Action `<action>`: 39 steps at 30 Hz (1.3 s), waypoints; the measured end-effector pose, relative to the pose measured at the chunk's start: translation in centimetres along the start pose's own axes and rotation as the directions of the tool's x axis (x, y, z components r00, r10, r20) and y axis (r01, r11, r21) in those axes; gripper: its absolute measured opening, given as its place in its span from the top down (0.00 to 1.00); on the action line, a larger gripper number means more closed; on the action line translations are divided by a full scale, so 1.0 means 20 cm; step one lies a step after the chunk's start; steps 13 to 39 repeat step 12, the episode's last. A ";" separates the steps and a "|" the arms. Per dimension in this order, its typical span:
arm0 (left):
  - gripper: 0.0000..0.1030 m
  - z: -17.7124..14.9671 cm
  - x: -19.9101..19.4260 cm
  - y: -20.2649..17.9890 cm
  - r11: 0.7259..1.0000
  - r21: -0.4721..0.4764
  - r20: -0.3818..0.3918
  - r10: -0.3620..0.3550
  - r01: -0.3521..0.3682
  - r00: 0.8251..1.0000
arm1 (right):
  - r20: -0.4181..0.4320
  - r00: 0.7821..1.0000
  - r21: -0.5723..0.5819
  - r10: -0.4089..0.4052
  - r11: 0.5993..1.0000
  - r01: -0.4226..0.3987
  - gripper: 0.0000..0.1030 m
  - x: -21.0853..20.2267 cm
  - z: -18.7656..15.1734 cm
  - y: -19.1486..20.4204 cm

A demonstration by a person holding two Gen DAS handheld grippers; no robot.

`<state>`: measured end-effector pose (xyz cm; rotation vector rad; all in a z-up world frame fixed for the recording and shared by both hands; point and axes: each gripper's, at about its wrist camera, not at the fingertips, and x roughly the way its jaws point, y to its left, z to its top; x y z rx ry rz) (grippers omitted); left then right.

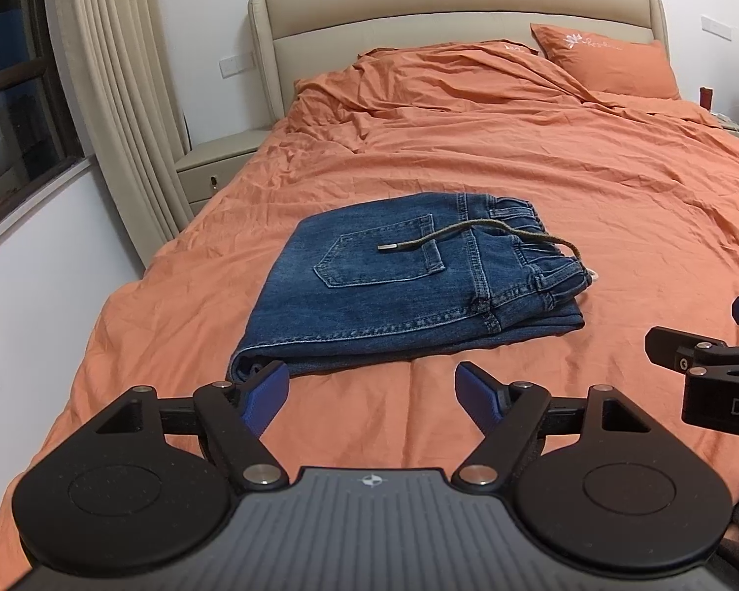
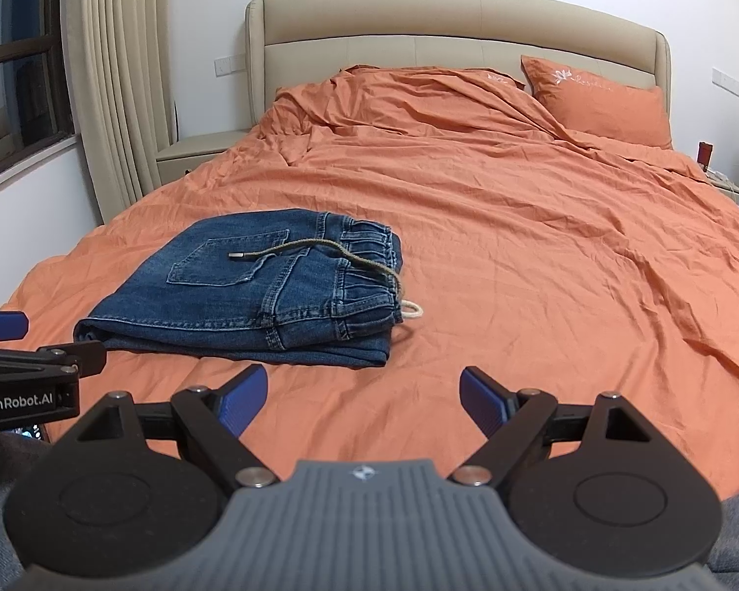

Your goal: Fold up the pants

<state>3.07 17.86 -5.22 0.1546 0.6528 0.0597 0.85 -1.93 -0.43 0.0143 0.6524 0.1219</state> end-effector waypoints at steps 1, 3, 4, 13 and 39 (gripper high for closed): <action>0.13 0.00 0.00 0.00 1.000 0.001 0.000 -0.004 0.004 1.000 | 0.000 1.000 0.000 0.000 1.000 0.000 0.21 0.00 0.00 0.00; 0.13 0.00 0.00 0.01 1.000 0.003 0.000 -0.005 0.005 1.000 | -0.001 1.000 -0.001 0.000 1.000 0.000 0.21 0.00 0.00 0.00; 0.13 0.00 0.00 0.00 1.000 0.002 0.001 -0.004 0.004 1.000 | -0.001 1.000 -0.002 0.000 1.000 0.000 0.21 0.00 0.00 0.00; 0.13 0.00 0.00 0.00 1.000 0.018 0.008 -0.005 0.005 1.000 | -0.004 1.000 -0.001 0.001 1.000 -0.001 0.21 0.00 0.00 -0.01; 0.13 0.00 0.00 0.00 1.000 0.018 0.008 -0.005 0.005 1.000 | -0.004 1.000 -0.001 0.001 1.000 -0.001 0.21 0.00 0.00 -0.01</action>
